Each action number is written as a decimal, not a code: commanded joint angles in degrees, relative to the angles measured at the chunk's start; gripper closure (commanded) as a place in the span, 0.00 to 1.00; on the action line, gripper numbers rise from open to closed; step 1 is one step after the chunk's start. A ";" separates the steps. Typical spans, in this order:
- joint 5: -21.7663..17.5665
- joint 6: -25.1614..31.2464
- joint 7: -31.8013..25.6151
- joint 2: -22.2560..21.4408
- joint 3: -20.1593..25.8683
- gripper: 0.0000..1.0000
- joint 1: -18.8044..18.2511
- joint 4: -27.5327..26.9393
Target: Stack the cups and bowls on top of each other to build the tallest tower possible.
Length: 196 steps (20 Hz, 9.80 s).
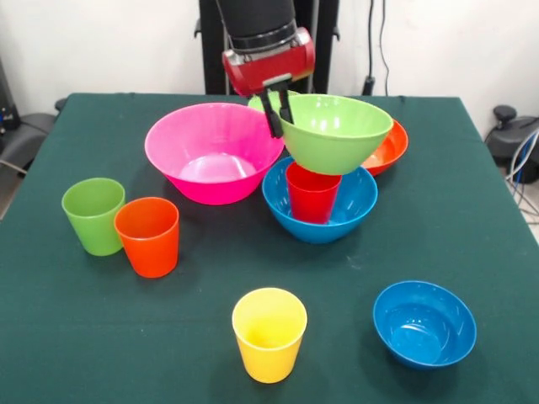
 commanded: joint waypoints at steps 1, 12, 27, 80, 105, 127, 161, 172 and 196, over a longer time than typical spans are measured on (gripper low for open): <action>-0.30 2.15 8.04 4.65 -4.23 1.00 4.48 -6.88; 0.30 4.87 5.72 0.54 -2.53 1.00 1.45 -3.31; -0.83 5.37 6.79 3.99 -4.54 1.00 4.05 -6.88; -1.45 3.02 6.38 9.19 -8.54 0.00 6.59 -9.33; 4.10 11.59 2.88 -1.69 -0.92 0.00 0.01 -2.35; 2.05 9.54 1.64 -3.33 -0.71 0.00 -0.84 -0.69; -35.56 -12.96 -15.58 26.82 31.91 0.00 -25.18 -31.50; -40.32 -5.91 -25.58 41.38 45.76 0.00 -28.22 -40.44; -24.20 0.93 -56.42 69.62 70.73 0.00 -36.15 -43.71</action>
